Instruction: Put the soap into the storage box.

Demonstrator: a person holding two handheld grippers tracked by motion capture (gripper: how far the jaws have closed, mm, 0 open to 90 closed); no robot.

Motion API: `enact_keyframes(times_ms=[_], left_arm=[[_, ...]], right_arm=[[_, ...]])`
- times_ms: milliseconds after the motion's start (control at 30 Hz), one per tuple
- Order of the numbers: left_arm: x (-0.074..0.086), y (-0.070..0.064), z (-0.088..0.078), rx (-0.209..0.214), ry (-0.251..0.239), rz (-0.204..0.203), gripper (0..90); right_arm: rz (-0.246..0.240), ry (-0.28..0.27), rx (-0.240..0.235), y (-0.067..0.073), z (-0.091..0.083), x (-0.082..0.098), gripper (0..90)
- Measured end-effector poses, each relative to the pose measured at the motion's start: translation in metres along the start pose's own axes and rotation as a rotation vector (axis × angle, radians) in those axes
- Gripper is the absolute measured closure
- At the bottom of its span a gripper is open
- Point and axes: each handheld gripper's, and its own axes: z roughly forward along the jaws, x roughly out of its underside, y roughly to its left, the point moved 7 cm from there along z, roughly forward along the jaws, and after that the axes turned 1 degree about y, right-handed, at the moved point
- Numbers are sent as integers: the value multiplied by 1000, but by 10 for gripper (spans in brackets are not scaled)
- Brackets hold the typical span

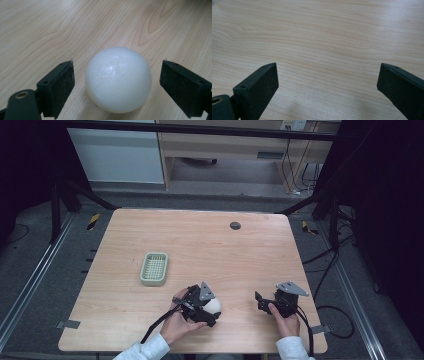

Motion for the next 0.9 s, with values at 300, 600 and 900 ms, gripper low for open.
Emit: enact_keyframes(times_ms=[300,600,900], left_arm=[[0,-1,7,7,13,0,134],[2,-1,10,4,29,2,146],[4,1,12,-1,37,-6,165]], right_arm=[[6,4,-3,1,0,0,40],[5,4,-3,1,0,0,40],[6,5,-1,1,0,0,40]])
